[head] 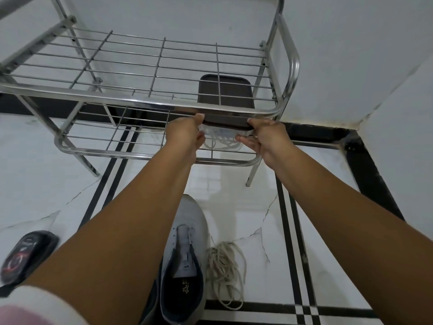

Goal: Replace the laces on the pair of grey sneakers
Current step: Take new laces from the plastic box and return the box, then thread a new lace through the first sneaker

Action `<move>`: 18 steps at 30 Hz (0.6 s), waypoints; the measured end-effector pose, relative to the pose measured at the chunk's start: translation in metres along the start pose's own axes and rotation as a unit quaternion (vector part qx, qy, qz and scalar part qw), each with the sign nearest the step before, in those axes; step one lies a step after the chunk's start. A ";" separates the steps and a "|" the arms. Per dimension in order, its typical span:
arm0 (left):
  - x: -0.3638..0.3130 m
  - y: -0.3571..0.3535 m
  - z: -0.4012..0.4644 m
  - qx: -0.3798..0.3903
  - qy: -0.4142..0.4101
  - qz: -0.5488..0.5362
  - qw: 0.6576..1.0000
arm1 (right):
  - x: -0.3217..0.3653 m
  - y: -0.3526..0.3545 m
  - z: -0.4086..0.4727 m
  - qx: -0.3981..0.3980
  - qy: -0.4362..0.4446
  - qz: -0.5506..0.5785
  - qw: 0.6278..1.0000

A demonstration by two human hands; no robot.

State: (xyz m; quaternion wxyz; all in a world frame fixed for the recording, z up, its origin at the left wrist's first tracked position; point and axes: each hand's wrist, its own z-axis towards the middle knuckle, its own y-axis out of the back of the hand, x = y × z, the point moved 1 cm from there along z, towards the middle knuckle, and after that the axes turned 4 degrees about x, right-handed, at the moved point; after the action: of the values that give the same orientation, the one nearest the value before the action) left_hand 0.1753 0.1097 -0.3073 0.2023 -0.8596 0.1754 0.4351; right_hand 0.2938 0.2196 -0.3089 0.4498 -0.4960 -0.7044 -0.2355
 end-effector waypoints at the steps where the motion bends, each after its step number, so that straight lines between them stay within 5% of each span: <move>1: -0.001 0.000 0.000 -0.002 0.003 0.003 1.000 | 0.001 0.000 -0.001 0.005 0.000 0.008 1.000; 8: 0.001 0.001 -0.004 -0.004 -0.040 0.060 0.997 | -0.005 -0.002 -0.013 0.057 -0.002 0.062 0.996; 12: 0.036 0.018 -0.017 -0.003 -0.123 0.167 0.978 | -0.046 0.014 -0.032 0.011 0.064 -0.099 0.993; 15: 0.093 0.059 -0.044 -0.054 -0.157 0.337 0.927 | -0.124 0.041 -0.057 0.024 0.130 -0.281 0.950; 18: 0.169 0.117 -0.083 -0.143 -0.045 0.551 0.821 | -0.222 0.067 -0.089 0.149 0.097 -0.513 0.840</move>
State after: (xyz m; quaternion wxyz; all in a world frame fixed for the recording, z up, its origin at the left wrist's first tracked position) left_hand 0.2706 -0.0533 -0.4238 -0.1887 -0.6185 0.5459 0.5327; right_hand 0.4131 0.0689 -0.4660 0.3996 0.0342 -0.8372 -0.3719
